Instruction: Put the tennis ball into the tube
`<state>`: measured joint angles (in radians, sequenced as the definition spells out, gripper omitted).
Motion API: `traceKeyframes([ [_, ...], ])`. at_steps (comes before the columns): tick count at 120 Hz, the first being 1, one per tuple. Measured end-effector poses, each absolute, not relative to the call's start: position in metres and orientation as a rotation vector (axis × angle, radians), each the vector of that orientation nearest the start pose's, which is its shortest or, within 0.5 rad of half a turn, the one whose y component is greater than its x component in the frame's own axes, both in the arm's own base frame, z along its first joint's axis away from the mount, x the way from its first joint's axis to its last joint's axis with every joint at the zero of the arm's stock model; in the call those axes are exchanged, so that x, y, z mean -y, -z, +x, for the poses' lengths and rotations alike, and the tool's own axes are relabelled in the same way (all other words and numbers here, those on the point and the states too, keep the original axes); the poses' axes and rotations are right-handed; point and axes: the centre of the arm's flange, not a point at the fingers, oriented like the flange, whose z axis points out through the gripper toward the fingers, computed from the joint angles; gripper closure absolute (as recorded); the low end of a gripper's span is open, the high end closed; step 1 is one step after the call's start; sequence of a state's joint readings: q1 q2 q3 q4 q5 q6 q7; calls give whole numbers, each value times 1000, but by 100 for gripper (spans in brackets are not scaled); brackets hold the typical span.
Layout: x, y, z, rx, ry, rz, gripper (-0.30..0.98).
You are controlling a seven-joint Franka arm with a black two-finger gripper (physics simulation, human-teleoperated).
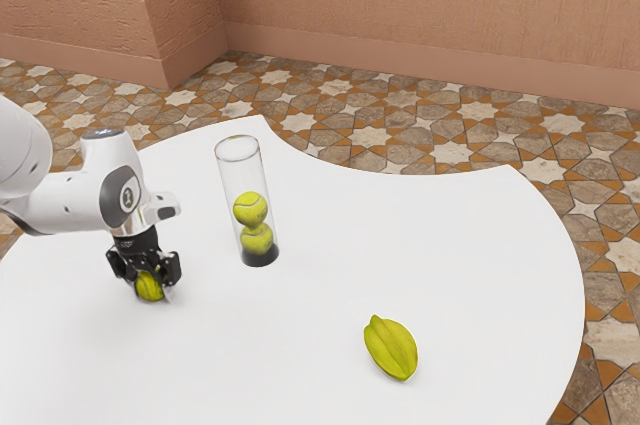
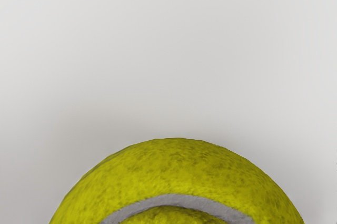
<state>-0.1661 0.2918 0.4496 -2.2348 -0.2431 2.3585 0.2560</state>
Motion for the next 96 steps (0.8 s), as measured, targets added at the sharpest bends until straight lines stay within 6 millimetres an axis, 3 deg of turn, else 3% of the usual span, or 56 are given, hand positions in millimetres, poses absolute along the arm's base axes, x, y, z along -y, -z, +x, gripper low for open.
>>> traceKeyframes([
  [11,-145,-249,514,313,-154,-3188,32],
  [21,-140,-272,522,290,-81,-3196,36],
  [34,-129,-333,551,219,88,-3199,41],
  [54,-127,-471,615,133,298,-3159,50],
  [66,-116,-528,641,83,307,-3138,55],
  [75,-103,-546,651,46,268,-3139,57],
  [84,-83,-549,660,0,214,-3139,60],
  [96,-61,-535,669,-48,119,-3147,61],
])
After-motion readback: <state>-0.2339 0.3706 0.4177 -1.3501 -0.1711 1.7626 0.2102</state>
